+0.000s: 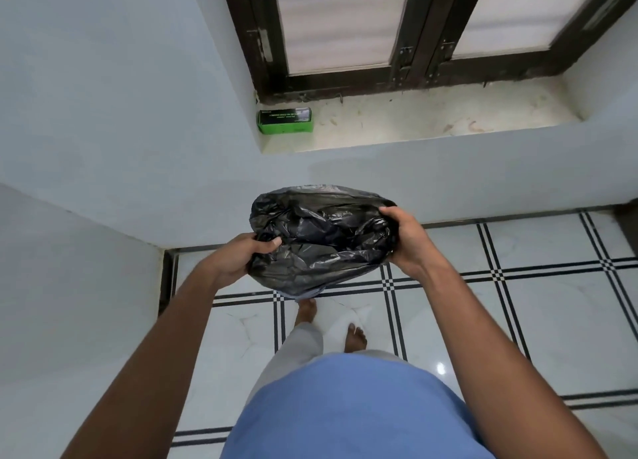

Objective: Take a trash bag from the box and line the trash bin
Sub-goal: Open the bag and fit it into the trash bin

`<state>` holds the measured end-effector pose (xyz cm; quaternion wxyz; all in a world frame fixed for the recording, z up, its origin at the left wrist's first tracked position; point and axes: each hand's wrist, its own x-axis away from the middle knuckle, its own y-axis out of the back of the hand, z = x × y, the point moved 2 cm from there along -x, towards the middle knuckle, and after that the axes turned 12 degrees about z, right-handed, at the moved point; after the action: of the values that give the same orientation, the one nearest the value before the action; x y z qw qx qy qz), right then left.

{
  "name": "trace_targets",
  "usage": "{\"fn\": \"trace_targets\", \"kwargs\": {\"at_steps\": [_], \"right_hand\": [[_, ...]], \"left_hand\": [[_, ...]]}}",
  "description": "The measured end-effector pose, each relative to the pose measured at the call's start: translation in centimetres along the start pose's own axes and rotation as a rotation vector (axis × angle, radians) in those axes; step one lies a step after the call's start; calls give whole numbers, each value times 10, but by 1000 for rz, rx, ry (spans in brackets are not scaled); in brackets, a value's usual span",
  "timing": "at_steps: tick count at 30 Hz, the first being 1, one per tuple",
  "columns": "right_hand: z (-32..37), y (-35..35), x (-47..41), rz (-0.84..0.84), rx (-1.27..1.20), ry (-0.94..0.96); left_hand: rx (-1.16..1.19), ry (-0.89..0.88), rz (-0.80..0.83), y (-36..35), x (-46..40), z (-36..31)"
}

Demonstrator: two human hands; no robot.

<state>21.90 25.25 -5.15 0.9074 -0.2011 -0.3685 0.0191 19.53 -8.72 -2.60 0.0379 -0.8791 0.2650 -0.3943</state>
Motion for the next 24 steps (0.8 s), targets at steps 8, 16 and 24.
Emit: {"fn": "trace_targets", "kwargs": {"at_steps": [8,16,24], "right_hand": [[-23,-45,-12,-3,271,-59],[-121,-72,-35,25,115,-340],[-193,-77,-73,-14,32,-373]], "left_hand": [[117,39,-9,9,-4,35],[237,88,-68,-42,-13,109],[-196,131,-224,-73,-27,171]]}}
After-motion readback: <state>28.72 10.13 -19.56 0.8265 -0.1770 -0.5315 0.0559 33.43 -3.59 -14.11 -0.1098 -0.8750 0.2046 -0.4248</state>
